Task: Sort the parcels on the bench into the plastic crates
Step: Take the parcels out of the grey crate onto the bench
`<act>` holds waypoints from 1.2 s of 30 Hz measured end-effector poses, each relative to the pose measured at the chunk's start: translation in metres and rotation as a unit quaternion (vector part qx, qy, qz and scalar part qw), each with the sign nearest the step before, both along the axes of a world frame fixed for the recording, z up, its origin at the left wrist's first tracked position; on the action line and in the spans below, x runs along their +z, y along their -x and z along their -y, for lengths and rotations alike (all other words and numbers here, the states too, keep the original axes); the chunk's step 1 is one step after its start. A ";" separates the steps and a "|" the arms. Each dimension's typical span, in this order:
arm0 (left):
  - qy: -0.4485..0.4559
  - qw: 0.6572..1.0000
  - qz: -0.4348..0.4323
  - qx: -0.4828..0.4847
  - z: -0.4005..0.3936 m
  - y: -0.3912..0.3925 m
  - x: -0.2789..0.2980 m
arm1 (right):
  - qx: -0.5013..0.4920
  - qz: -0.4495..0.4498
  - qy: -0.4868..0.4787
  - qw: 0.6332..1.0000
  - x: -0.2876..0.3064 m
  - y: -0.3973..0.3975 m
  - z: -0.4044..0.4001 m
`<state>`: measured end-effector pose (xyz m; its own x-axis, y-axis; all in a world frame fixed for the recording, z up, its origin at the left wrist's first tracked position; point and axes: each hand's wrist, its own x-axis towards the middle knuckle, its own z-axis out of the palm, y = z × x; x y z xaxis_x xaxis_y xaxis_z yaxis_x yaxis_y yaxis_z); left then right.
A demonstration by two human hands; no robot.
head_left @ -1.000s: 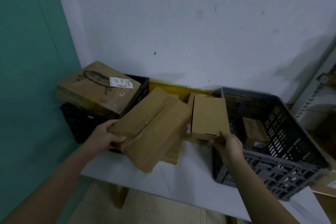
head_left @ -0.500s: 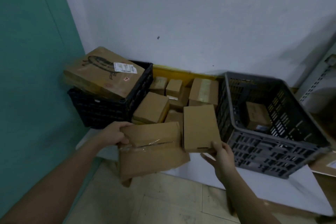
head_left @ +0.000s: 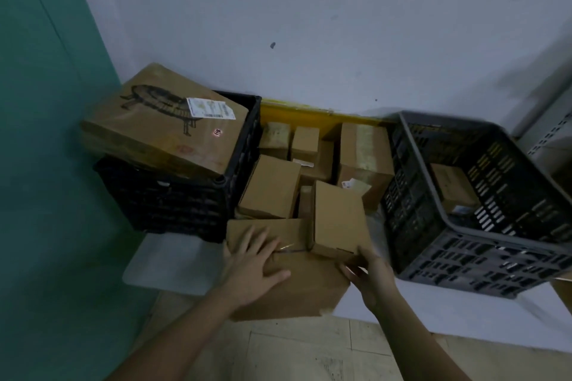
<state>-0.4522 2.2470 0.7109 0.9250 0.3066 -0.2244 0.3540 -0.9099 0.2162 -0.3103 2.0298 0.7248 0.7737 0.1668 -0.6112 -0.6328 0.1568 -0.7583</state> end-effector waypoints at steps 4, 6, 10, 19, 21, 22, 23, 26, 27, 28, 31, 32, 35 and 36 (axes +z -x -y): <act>-0.050 0.999 -0.002 -0.017 -0.024 -0.019 0.006 | -0.008 -0.011 -0.024 1.000 -0.002 0.000 -0.009; -0.082 0.996 0.011 -0.033 -0.017 -0.026 0.010 | -0.003 -0.012 -0.025 1.000 -0.002 -0.003 -0.009; -0.034 0.991 -0.017 -0.131 0.027 -0.029 0.010 | 0.002 0.001 -0.026 1.000 0.001 -0.012 -0.005; -0.031 0.987 -0.022 -0.153 0.030 -0.046 -0.006 | -0.195 0.025 0.049 0.979 -0.034 -0.046 0.031; -0.014 0.994 -0.005 -0.107 0.038 -0.057 0.003 | -0.203 0.013 0.062 0.977 -0.049 -0.046 0.033; -0.013 0.996 0.000 -0.086 0.044 -0.064 0.006 | -0.201 0.003 0.066 0.977 -0.055 -0.046 0.033; -0.014 0.998 -0.002 -0.067 0.050 -0.071 0.008 | -0.195 -0.008 0.072 0.978 -0.060 -0.047 0.033; -0.020 0.999 0.000 -0.030 0.064 -0.080 0.002 | -0.166 -0.011 0.058 0.984 -0.069 -0.058 0.034; -0.021 0.999 0.008 -0.024 0.065 -0.080 0.000 | -0.141 0.004 0.067 0.988 -0.071 -0.062 0.036; -0.021 0.999 0.015 -0.023 0.065 -0.080 -0.002 | -0.101 0.034 0.111 0.988 -0.075 -0.065 0.039; -0.030 0.999 0.024 -0.031 0.063 -0.076 -0.006 | 0.086 0.140 0.350 0.922 -0.086 -0.070 0.057; -0.035 0.999 0.025 -0.030 0.063 -0.076 -0.006 | 0.142 0.173 0.391 0.893 -0.092 -0.070 0.062; -0.054 0.998 0.024 -0.033 0.067 -0.079 -0.004 | 0.288 0.226 0.396 0.842 -0.101 -0.065 0.073; -0.064 0.997 0.024 -0.035 0.069 -0.079 -0.003 | 0.334 0.225 0.385 0.830 -0.104 -0.064 0.076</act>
